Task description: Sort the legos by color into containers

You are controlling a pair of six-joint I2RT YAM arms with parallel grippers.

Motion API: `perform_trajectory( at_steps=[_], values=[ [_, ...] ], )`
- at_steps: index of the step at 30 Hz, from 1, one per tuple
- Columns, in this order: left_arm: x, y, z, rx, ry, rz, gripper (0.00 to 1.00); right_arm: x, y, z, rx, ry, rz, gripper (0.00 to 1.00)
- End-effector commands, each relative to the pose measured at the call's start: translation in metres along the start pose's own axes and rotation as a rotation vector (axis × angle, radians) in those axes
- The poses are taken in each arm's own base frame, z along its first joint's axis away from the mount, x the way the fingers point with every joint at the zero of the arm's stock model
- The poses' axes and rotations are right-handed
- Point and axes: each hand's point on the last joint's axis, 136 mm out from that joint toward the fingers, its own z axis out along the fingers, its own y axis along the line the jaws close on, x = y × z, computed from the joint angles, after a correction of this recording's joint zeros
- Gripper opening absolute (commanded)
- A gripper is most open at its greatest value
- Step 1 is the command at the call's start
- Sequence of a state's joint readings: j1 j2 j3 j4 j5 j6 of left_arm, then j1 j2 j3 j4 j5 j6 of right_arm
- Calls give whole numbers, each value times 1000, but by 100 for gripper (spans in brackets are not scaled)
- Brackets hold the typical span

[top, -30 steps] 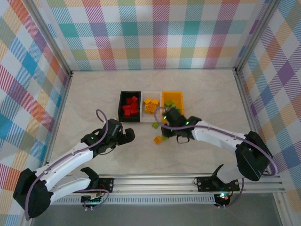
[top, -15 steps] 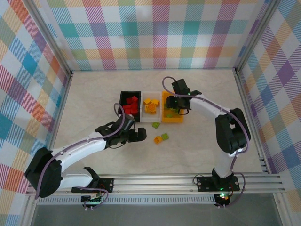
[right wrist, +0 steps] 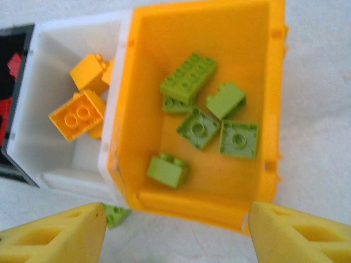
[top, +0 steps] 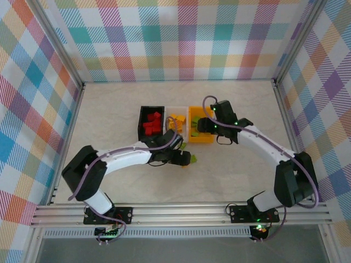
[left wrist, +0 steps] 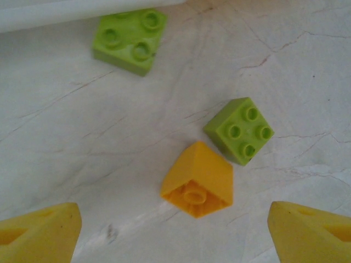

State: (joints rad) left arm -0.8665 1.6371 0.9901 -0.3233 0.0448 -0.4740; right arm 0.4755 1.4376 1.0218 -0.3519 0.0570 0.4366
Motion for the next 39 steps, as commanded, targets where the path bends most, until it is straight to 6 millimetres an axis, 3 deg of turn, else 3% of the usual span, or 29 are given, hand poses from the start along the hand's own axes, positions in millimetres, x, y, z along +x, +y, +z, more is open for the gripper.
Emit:
perform_trajectory(
  at_steps=[1, 3, 12, 25, 29, 33, 35, 39],
  values=[
    [-2, -22, 11, 29, 16, 94, 87, 19, -3, -3, -18, 16, 31, 70],
    [3, -27, 18, 9, 34, 137, 85, 27, -8, -5, -11, 19, 38, 70],
    [24, -11, 40, -102, 91, 204, 72, 35, -16, -11, 7, 10, 43, 71],
    [18, -14, 44, -90, 47, 255, 41, 35, -17, -13, 8, 2, 40, 71],
    [18, -15, 31, -68, 19, 241, 37, 36, -17, -13, 7, 4, 37, 71],
    [11, -18, 3, -43, -43, 202, 36, 37, -17, -13, 1, 4, 39, 71],
    [0, -15, -14, -52, -90, 181, 36, 37, -16, -13, -5, 2, 40, 71],
    [-42, 0, -39, -87, -156, 78, 34, 40, -16, -11, -12, 3, 45, 71]
  ],
)
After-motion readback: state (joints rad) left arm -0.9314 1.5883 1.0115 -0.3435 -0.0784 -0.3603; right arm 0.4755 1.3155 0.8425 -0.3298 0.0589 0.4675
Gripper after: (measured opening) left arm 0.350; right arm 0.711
